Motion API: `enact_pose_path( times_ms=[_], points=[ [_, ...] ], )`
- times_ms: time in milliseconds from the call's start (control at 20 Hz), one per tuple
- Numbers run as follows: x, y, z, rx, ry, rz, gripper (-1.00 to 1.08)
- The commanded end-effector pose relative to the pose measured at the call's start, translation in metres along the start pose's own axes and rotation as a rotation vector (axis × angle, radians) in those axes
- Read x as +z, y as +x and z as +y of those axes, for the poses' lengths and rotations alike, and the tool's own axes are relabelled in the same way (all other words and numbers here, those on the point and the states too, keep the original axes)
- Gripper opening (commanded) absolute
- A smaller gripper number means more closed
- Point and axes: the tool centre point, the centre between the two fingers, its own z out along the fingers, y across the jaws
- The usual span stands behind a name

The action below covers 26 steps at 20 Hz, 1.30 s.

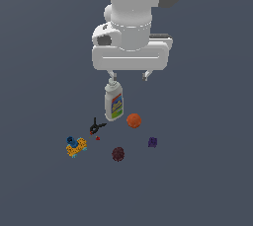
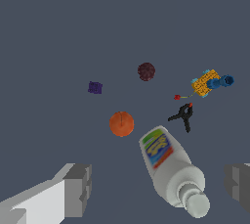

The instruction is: Pick up a designated object from a clutter of objects.

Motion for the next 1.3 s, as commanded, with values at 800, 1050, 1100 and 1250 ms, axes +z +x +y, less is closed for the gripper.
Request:
enact_pose_path(
  times_ms=[800, 1050, 1100, 1250],
  points=[
    [0.009, -0.009, 0.003, -0.007, 0.018, -0.044, 1.0],
    [0.018, -0.001, 0.01, 0.034, 0.022, -0.045, 1.0],
    [0.021, 0.001, 0.012, 0.047, 0.024, -0.045, 1.0],
    [0.032, 0.01, 0.02, 0.094, 0.028, -0.045, 1.0]
  ],
)
